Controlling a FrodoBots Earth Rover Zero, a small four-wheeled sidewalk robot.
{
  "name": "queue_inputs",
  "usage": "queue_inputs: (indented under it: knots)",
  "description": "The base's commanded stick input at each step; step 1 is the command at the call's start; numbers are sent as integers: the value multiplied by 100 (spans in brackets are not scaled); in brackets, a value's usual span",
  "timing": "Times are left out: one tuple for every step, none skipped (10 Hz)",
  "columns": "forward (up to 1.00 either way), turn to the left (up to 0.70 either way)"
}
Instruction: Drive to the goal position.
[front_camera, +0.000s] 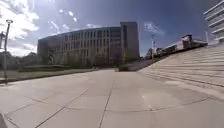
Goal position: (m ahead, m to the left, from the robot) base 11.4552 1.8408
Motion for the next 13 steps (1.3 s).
queue_inputs:
  knots:
    - [70,0]
    - [70,0]
    - [70,0]
    - [70,0]
    - [70,0]
    - [70,0]
    - [70,0]
    - [70,0]
    - [70,0]
    - [70,0]
    - [70,0]
    - [70,0]
    - [70,0]
